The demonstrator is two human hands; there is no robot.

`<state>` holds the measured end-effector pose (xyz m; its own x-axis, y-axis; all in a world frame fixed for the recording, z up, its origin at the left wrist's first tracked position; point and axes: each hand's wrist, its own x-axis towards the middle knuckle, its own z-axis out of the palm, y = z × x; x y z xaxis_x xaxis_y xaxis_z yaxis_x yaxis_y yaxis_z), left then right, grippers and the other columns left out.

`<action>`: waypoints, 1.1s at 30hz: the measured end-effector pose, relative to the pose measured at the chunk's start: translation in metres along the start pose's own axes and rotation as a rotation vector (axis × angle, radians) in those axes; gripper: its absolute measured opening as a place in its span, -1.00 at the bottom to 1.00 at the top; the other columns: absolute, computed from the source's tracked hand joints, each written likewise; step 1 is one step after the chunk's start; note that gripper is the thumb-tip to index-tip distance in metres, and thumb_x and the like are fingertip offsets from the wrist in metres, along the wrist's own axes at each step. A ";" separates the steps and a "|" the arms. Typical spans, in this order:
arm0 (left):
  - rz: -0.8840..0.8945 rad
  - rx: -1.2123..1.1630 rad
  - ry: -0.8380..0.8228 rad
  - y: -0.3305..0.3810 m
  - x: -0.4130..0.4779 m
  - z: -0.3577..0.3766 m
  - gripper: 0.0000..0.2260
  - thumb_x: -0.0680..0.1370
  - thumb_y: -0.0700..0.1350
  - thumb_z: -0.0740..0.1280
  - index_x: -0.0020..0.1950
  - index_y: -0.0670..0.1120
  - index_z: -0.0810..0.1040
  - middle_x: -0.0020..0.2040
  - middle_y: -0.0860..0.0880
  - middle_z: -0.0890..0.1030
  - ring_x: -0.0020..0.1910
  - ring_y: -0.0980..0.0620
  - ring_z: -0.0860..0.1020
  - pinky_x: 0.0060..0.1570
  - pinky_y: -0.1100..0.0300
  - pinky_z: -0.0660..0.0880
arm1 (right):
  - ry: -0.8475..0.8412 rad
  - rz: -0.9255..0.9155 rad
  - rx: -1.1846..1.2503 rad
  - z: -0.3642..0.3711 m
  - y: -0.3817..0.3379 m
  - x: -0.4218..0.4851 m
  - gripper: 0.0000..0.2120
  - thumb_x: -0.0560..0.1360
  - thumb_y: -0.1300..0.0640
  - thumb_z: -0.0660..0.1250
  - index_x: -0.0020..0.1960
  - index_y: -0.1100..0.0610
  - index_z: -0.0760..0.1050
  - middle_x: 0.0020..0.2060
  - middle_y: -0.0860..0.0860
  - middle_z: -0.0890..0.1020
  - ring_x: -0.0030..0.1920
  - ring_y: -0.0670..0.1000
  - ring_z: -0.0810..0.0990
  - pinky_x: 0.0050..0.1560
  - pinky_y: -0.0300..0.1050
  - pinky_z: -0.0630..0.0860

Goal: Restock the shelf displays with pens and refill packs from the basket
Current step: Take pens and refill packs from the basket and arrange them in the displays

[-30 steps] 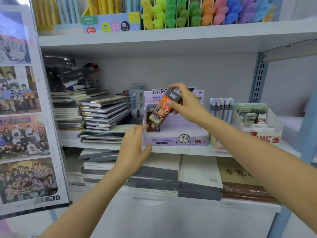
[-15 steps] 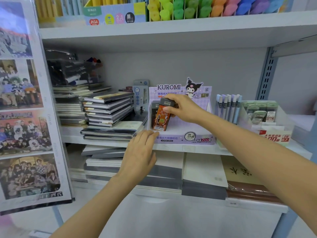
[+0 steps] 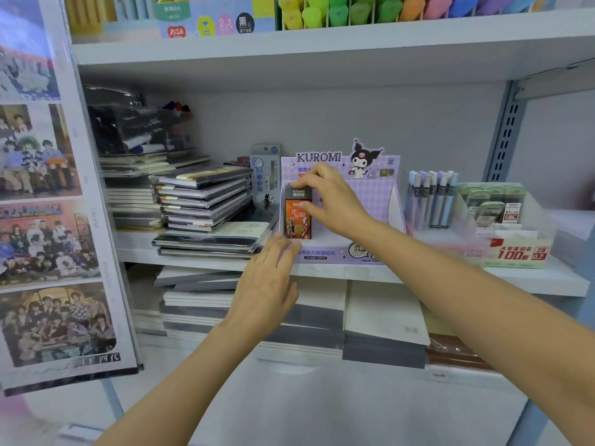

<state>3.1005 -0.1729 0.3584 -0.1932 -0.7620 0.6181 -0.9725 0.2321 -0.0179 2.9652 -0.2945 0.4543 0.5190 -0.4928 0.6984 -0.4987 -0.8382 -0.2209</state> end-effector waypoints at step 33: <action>-0.286 -0.382 -0.909 0.116 -0.330 0.270 -0.46 0.65 -0.10 0.16 0.58 -0.11 0.04 0.60 -0.01 -0.16 0.55 0.05 0.06 0.47 0.20 0.11 | -0.975 0.664 -0.030 0.224 0.080 -0.525 -0.23 0.41 -0.07 0.49 0.48 0.10 0.21 0.37 0.08 0.29 0.34 0.13 0.32 0.27 0.01 0.39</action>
<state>3.0166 -0.0576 -0.0596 -0.1409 -0.9519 -0.2720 -0.9221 0.0261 0.3862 2.8082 -0.1551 -0.0828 0.4559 -0.8114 -0.3659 -0.8804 -0.3506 -0.3195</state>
